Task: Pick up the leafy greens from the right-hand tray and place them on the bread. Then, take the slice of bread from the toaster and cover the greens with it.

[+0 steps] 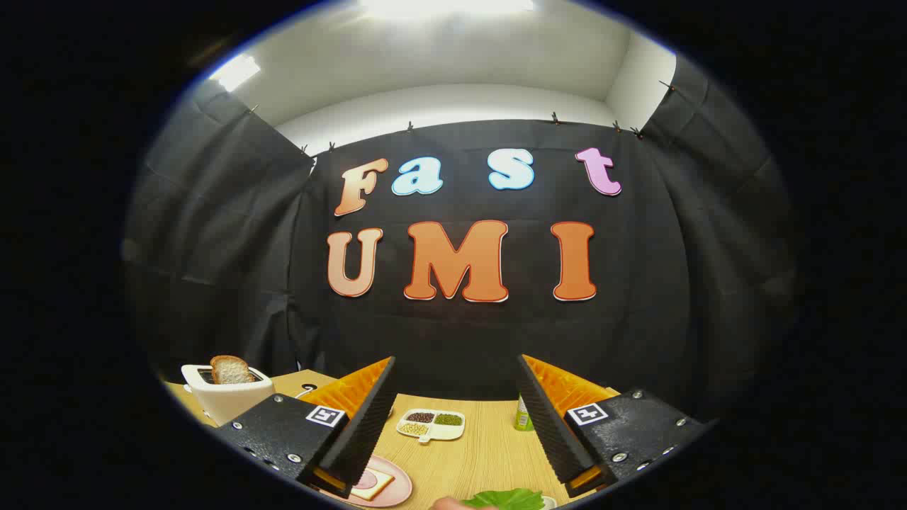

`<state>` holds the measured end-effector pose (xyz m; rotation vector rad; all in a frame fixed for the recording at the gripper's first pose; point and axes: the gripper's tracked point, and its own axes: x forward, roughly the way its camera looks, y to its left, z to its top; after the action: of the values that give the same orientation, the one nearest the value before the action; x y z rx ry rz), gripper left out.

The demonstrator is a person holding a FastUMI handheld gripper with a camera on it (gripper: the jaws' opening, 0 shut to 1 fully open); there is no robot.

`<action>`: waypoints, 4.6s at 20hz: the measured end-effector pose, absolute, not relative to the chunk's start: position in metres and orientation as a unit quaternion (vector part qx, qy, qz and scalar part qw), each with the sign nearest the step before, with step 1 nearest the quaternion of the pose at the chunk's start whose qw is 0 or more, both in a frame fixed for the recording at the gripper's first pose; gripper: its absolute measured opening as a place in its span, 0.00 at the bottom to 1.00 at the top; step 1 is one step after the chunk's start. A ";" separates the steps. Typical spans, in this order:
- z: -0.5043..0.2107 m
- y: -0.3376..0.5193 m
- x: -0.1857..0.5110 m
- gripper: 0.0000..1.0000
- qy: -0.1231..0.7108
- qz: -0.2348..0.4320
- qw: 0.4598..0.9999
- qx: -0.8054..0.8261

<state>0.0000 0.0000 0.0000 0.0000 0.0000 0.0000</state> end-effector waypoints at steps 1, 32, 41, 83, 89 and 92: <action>0.001 0.003 -0.001 0.98 0.001 0.004 1.000 0.003; -0.113 -0.040 -0.026 0.98 0.204 -0.017 0.979 -0.012; -0.228 -0.043 -0.061 0.99 0.417 0.019 0.909 0.013; -0.224 -0.031 -0.056 0.06 0.488 0.012 0.858 0.160; -0.194 0.014 -0.036 0.06 0.454 0.070 0.877 0.139; -0.193 0.036 -0.028 0.06 0.450 0.093 0.878 0.130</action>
<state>-0.0279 0.0359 -0.1932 0.2721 0.9391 0.1936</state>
